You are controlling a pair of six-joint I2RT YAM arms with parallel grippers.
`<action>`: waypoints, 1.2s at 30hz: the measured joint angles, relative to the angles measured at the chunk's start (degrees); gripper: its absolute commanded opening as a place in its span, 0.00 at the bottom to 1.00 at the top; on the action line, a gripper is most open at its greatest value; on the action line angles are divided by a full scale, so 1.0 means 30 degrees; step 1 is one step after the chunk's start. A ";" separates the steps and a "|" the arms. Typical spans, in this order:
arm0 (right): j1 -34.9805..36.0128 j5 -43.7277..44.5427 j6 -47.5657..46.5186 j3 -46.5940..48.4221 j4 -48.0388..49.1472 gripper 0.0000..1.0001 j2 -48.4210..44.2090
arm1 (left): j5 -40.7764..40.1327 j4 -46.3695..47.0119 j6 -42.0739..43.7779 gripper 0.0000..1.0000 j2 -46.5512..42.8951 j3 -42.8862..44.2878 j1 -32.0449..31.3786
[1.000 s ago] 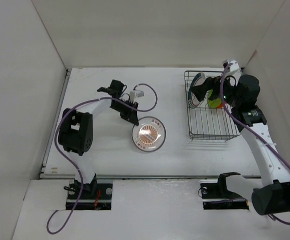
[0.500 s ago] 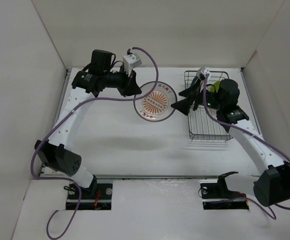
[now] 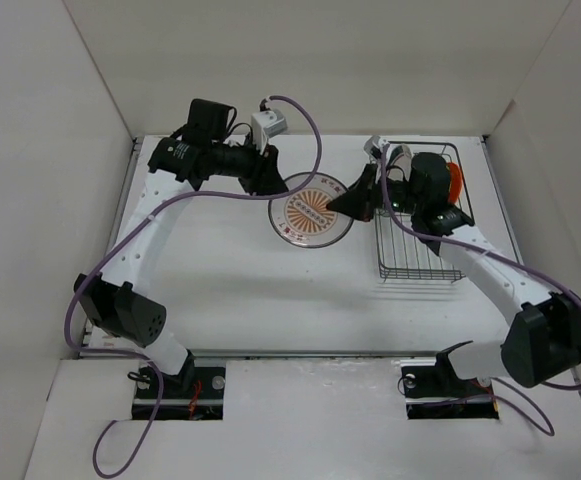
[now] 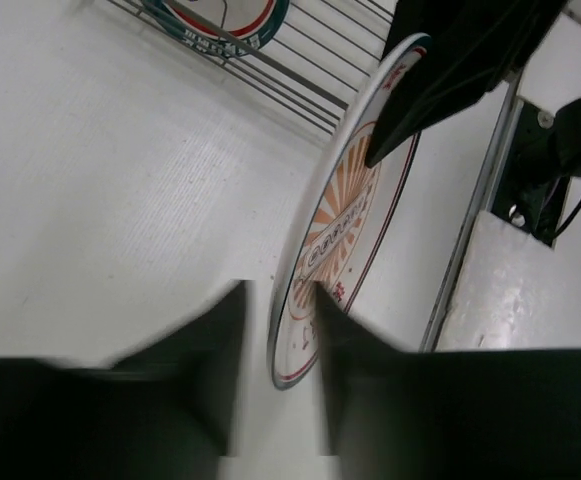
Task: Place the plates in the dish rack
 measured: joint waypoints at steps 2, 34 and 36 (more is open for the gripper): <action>-0.0080 0.0335 -0.0044 0.0000 -0.0007 0.00 -0.0226 | -0.0423 0.0226 -0.0408 1.00 0.0000 0.0007 -0.0044; -0.8400 1.8753 -0.2601 0.4561 -0.5894 0.00 0.2266 | -0.8342 0.2237 -0.2630 1.00 0.1100 -0.1668 -0.0648; -0.8327 1.8841 -0.2543 0.4561 -0.5872 0.00 0.2674 | -0.8342 0.2229 -0.2630 1.00 0.1100 -0.1698 -0.0648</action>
